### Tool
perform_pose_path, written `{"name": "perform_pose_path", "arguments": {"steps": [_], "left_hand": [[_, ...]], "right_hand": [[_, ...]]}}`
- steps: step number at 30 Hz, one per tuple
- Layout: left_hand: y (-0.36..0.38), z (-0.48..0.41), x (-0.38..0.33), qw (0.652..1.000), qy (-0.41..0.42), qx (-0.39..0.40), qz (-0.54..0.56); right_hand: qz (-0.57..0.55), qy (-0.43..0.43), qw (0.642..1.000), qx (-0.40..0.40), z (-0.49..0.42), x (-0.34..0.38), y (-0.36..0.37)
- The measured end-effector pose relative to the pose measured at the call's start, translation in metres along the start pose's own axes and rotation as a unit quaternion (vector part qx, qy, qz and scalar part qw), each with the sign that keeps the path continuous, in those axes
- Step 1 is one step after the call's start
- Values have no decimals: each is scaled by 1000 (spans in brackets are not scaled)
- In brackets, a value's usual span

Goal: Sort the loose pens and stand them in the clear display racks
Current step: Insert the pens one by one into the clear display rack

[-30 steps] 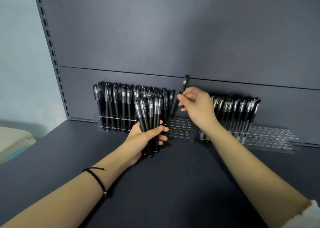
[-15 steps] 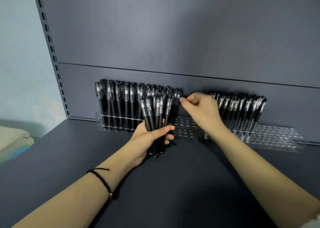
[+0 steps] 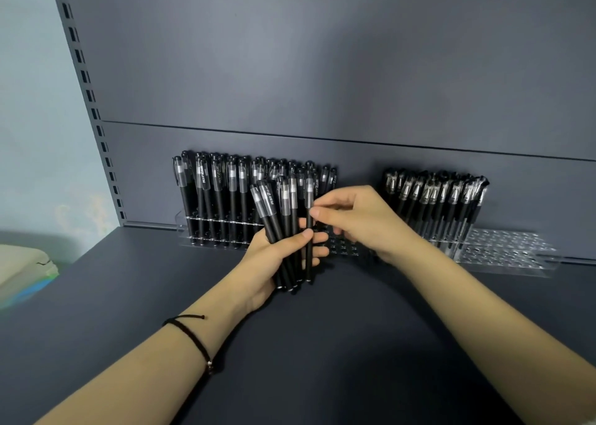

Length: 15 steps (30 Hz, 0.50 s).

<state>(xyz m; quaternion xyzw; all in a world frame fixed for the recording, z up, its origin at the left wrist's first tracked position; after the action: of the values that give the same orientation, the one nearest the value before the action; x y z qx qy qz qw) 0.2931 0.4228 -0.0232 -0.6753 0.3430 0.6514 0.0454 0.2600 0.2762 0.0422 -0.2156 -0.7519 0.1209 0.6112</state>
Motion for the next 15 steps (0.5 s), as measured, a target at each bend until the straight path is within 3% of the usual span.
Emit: {"name": "perform_pose_path", "arguments": {"steps": [7, 9, 12, 15], "left_hand": [[1, 1, 0, 999, 10, 18, -38], [1, 0, 1, 999, 8, 5, -33], [0, -2, 3, 999, 0, -15, -29], [1, -1, 3, 998, -7, 9, -56]], "right_hand": [[-24, 11, 1000, -15, -2, -4, 4], [-64, -14, 993, -94, -3, -1, -1], [-98, -68, 953, -278, -8, -1, -24], [-72, -85, 938, -329, -13, -7, -38]]}}
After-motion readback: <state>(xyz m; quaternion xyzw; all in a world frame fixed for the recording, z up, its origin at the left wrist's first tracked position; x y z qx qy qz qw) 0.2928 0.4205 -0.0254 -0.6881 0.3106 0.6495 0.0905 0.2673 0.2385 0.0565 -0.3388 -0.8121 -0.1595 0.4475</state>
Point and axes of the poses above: each hand's wrist, its own z-axis away from the middle knuckle, its own y-axis out of the palm, x = y × z, the point moved 2 cm from there along -z, towards the middle knuckle, and after that the axes turned 3 degrees about y, right-handed, at the moved point
